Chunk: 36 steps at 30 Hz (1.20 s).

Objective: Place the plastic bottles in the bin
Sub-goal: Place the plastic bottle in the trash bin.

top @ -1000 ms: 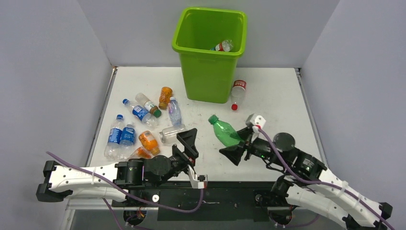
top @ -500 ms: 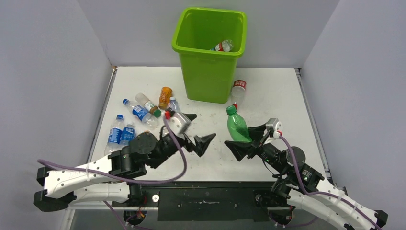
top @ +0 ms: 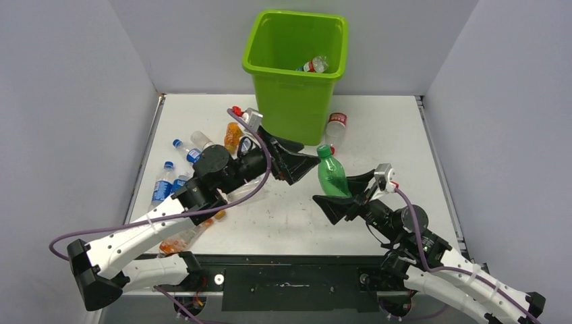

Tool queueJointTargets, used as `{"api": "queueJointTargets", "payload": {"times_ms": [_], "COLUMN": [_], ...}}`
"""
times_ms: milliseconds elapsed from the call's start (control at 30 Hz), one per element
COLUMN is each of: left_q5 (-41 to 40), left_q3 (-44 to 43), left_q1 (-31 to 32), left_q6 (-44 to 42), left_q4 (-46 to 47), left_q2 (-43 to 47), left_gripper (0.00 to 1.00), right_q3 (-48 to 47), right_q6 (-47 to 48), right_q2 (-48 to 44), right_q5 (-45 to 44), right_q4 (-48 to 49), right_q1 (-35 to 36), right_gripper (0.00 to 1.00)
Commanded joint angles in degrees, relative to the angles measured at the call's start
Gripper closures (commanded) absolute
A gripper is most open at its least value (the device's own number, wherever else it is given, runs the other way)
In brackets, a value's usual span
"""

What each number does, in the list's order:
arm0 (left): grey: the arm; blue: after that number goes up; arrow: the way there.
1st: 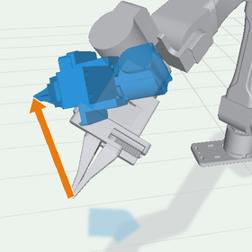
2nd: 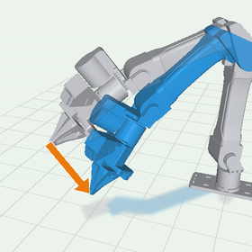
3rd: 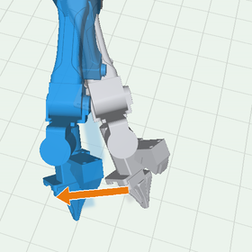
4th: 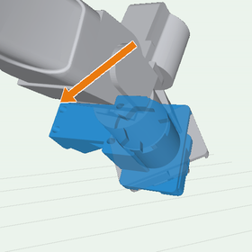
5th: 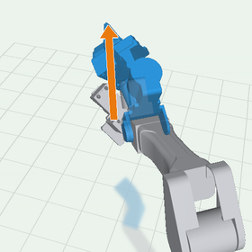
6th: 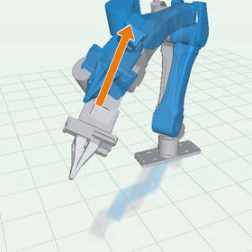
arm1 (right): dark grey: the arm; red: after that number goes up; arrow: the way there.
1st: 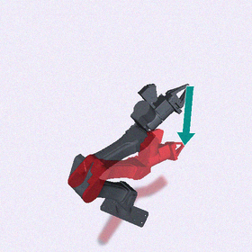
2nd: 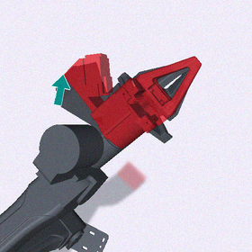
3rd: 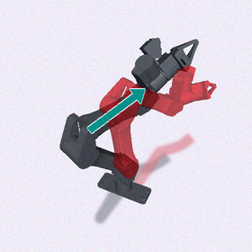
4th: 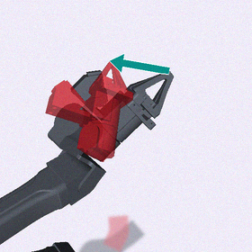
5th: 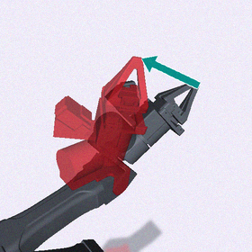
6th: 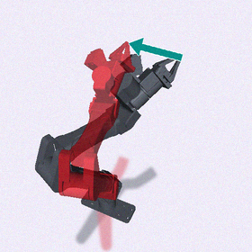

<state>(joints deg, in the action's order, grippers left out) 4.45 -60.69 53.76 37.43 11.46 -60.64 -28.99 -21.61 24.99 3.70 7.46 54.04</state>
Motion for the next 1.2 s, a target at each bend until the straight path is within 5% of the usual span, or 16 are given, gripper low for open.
{"api": "queueJointTargets", "payload": {"times_ms": [0,333,567,733,800,867,967,1167], "left_q5": [9.66,10.21,10.77,11.8,12.43,13.04,12.28,1.37], "left_q3": [-4.33,-5.22,-6.23,-6.9,-6.88,-6.95,-7.76,-16.19], "left_q1": [-0.23,-0.23,-0.14,-0.14,-0.14,-0.14,-0.19,-1.58], "left_q6": [3.99,2.99,2.65,2.24,1.92,1.54,-0.16,-12.53], "left_q4": [5.63,5.87,6.49,7.12,7.26,7.44,6.29,-0.6], "left_q2": [-2.01,-4.16,-6.57,-7.51,-7.69,-7.71,-7.0,-4.12], "left_gripper": [0.0,0.16,0.38,0.66,0.84,1.0,1.0,1.0], "right_q3": [-0.28,0.02,-0.43,-0.53,-0.57,-0.93,-2.78,-8.54], "right_q6": [-0.69,-1.39,-1.71,-1.6,-1.62,-2.19,-3.6,-4.7], "right_q2": [2.06,3.39,4.58,4.87,4.79,4.78,5.22,2.81], "right_q5": [1.99,2.98,4.44,4.6,4.48,4.05,3.28,-0.36], "right_q4": [5.49,6.94,7.39,7.27,7.01,6.25,3.41,-8.17], "right_q1": [-0.16,-0.16,-0.21,-0.16,-0.19,-0.16,-0.16,-0.16], "right_gripper": [0.72,0.72,0.72,0.73,0.72,0.57,0.07,0.1]}}
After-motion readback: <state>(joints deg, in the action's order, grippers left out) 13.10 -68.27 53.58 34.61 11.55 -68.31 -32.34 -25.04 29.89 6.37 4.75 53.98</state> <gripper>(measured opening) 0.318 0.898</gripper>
